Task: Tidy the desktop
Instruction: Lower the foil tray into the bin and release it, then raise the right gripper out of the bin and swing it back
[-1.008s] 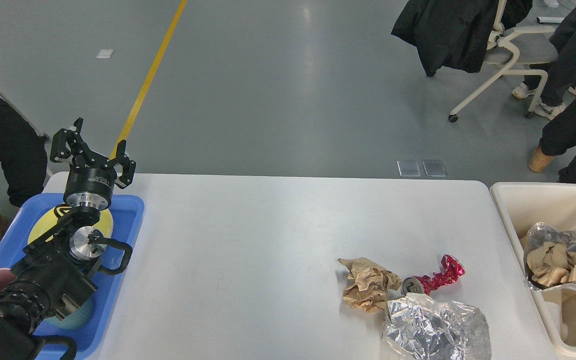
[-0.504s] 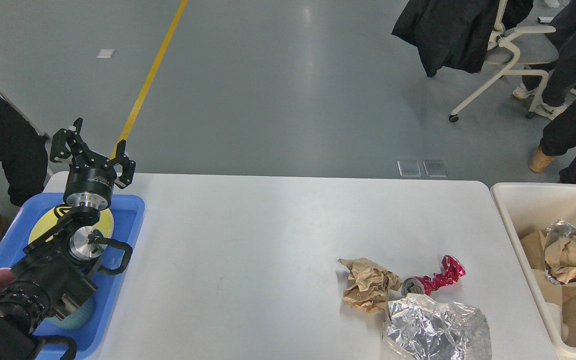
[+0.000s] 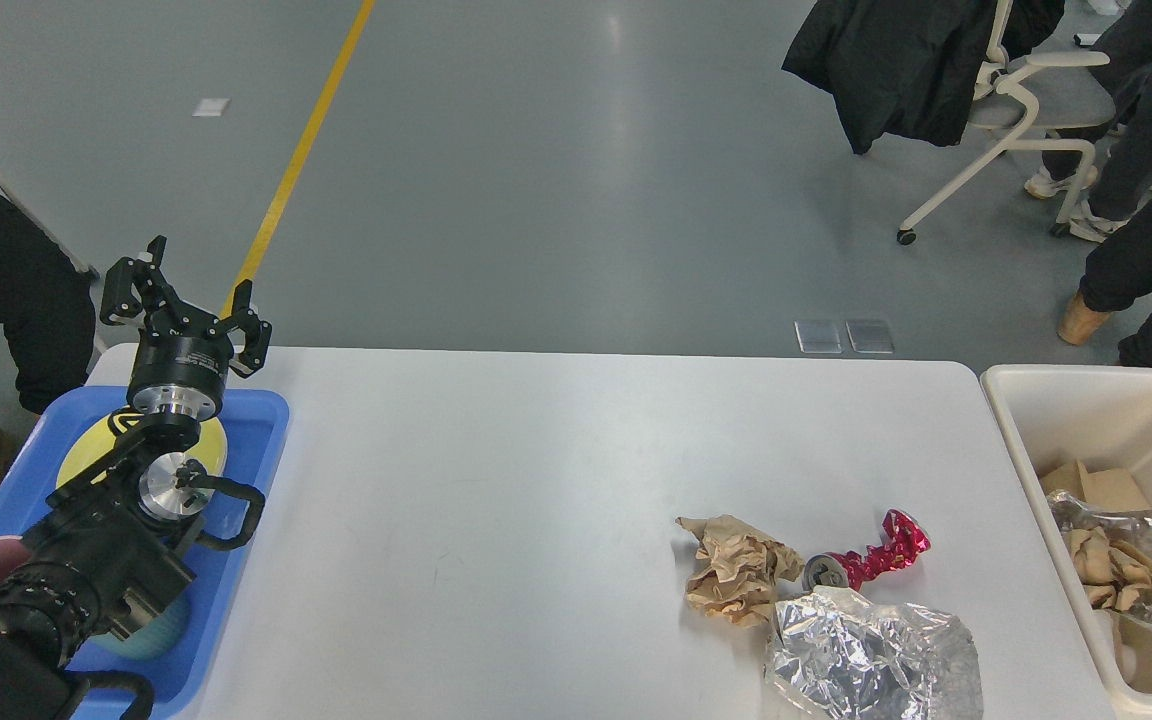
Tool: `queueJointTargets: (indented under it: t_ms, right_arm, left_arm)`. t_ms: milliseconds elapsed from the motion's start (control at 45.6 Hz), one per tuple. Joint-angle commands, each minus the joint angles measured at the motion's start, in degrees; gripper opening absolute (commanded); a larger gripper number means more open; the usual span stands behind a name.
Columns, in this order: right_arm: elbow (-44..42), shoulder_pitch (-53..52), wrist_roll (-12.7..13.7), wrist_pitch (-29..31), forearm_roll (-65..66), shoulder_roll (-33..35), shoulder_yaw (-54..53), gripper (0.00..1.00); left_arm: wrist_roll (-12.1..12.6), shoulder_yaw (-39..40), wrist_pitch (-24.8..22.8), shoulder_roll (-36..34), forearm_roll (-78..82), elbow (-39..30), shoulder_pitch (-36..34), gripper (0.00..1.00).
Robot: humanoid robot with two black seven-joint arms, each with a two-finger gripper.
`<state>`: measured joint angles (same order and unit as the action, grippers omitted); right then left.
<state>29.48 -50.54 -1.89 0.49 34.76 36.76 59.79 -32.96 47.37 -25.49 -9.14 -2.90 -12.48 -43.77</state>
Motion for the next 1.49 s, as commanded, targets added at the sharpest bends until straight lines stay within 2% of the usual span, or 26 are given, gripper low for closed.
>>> queueJointTargets:
  t_ms: [0, 613, 635, 701, 745, 920, 1183, 1293, 1468]
  right_arm:
    - [-1.00, 2.29, -0.04, -0.05, -0.13, -0.99, -1.08, 0.00]
    - [-1.09, 3.69, -0.13, -0.05, -1.01, -1.87, -1.26, 0.00]
    - [-1.09, 3.69, -0.13, -0.14, -1.01, -1.87, -1.26, 0.03]
    - [-1.18, 3.69, -0.13, -0.32, -1.89, -1.87, -1.87, 0.52]
    - [-1.18, 3.69, -0.13, -0.32, -3.46, -1.87, -3.01, 0.75]
    - [-0.83, 3.87, -0.13, 0.12, -7.08, -1.17, -3.98, 1.00]
    - [-0.13, 2.73, -0.13, 0.91, -7.16, -0.56, -3.63, 1.00]
    - [0.75, -0.17, -0.13, 1.18, -7.16, 1.81, -3.45, 1.00]
    - [2.69, -7.46, -0.04, 6.18, -7.16, 5.51, -1.35, 1.00]
  left_arm:
    - [0.00, 0.00, 0.00, 0.00, 0.00, 0.00, 0.00, 0.96]
    - [0.00, 0.00, 0.00, 0.00, 0.00, 0.00, 0.00, 0.96]
    - [0.00, 0.00, 0.00, 0.00, 0.00, 0.00, -0.09, 0.96]
    - [0.00, 0.00, 0.00, 0.00, 0.00, 0.00, 0.00, 0.96]
    - [0.00, 0.00, 0.00, 0.00, 0.00, 0.00, 0.00, 0.96]
    - [0.00, 0.00, 0.00, 0.00, 0.00, 0.00, 0.00, 0.96]
    - [0.00, 0.00, 0.00, 0.00, 0.00, 0.00, 0.00, 0.96]
    - [0.00, 0.00, 0.00, 0.00, 0.00, 0.00, 0.00, 0.96]
    - [0.00, 0.00, 0.00, 0.00, 0.00, 0.00, 0.00, 0.96]
